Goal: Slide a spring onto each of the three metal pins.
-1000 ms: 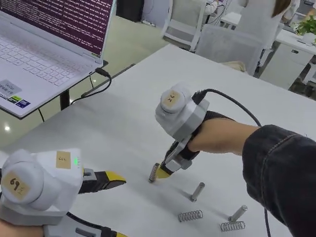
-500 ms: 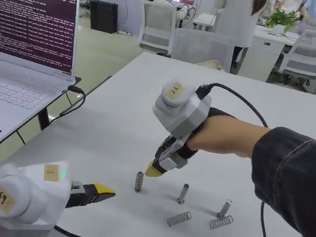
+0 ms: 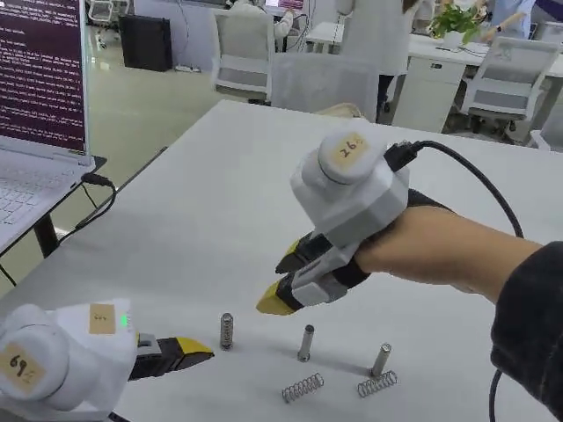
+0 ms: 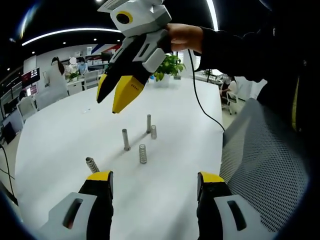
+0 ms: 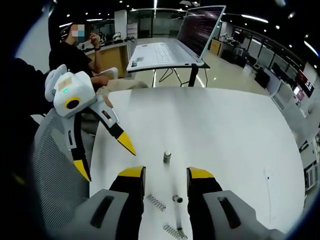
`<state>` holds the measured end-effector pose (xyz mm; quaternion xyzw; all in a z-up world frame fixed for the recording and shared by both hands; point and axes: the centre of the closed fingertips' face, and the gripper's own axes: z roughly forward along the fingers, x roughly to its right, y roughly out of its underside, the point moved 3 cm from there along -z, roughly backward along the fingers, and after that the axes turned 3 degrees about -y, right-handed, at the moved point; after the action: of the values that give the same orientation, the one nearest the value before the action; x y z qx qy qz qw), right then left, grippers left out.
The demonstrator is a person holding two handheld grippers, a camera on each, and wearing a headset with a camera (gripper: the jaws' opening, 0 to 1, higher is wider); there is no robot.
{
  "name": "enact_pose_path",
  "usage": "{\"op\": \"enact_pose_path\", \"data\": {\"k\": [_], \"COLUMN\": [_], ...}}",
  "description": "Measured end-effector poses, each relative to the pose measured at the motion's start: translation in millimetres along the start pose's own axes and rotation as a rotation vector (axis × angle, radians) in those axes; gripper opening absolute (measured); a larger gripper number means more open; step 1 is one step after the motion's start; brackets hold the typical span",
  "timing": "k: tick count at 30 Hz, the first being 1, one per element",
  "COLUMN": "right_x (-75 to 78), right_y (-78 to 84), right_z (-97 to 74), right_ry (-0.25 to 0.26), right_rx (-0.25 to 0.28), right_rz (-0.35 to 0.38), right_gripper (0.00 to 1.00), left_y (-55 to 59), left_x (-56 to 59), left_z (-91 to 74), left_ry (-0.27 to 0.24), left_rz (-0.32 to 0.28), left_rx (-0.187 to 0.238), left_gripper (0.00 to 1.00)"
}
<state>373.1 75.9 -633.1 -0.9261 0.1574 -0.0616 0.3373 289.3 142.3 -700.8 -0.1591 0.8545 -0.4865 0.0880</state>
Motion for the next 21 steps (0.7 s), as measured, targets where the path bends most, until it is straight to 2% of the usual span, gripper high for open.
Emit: {"op": "enact_pose_path", "data": {"k": [5, 15, 18, 21], "right_x": [-1.8, -7.3, -9.6, -12.9], "right_y": [9.2, 41.4, 50.8, 60.7], "right_z": [-18.2, -56.3, -64.2, -68.9], "right_ry": [0.022, 0.086, 0.098, 0.106], "right_rx": [0.058, 0.158, 0.183, 0.187], "right_rz": [0.042, 0.134, 0.162, 0.179], "right_gripper": [0.31, 0.31, 0.31, 0.31], "left_y": [-5.1, -13.9, -15.2, -16.2], "left_x": [3.2, 4.3, 4.6, 5.2], "left_z": [5.6, 19.5, 26.0, 32.4], "left_ry": [0.012, 0.017, 0.018, 0.022], "left_rz": [0.011, 0.021, 0.022, 0.022], "left_rx": [-0.007, -0.016, -0.019, -0.02], "left_gripper": [0.64, 0.63, 0.63, 0.62]}}
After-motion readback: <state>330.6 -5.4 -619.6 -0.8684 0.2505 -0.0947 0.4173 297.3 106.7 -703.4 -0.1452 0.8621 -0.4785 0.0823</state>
